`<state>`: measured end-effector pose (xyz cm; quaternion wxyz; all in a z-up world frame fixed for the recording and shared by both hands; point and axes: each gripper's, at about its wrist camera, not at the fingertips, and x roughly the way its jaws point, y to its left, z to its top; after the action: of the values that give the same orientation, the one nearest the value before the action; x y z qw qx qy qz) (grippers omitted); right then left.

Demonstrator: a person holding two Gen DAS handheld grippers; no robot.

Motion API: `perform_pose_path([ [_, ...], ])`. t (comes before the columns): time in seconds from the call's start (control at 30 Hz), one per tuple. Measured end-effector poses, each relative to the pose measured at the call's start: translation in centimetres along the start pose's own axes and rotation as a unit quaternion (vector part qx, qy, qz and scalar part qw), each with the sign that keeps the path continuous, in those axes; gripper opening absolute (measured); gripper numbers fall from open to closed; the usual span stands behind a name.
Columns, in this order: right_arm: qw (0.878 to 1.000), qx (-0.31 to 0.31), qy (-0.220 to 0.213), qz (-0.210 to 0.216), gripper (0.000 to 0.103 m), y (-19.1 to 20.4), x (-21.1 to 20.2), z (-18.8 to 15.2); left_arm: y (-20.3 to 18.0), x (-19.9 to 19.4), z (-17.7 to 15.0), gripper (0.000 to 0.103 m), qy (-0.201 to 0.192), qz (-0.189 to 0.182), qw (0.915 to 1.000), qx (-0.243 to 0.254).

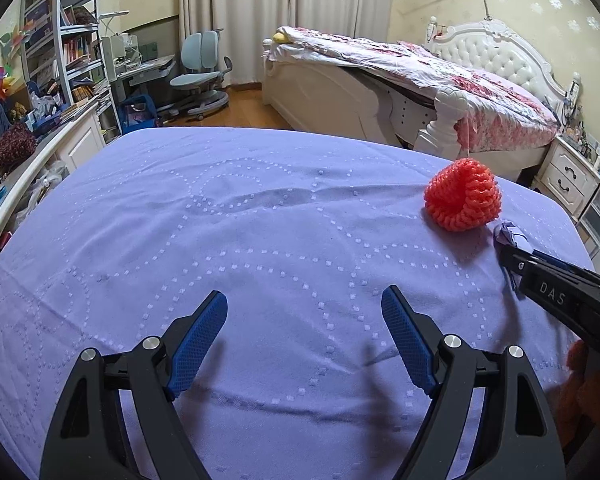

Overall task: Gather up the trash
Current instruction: 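Grasp the grey crumpled cloth with the right gripper, then grasp the red foam net with the left gripper while the right gripper holds the cloth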

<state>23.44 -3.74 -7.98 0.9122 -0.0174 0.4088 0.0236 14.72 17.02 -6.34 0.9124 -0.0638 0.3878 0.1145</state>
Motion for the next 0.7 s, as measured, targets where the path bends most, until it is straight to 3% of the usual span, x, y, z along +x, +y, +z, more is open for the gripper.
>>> perform_pose_path([
  [0.03, 1.000, 0.005, -0.001, -0.001, 0.021, -0.6, -0.1, 0.0, -0.2, 0.0, 0.0, 0.079, -0.001, -0.002, 1.0000, 0.003],
  [0.7, 0.999, 0.038, -0.006, -0.029, 0.021, -7.8, -0.6, 0.7, -7.7, 1.9, 2.4, 0.081, -0.020, -0.061, 0.9944, 0.084],
])
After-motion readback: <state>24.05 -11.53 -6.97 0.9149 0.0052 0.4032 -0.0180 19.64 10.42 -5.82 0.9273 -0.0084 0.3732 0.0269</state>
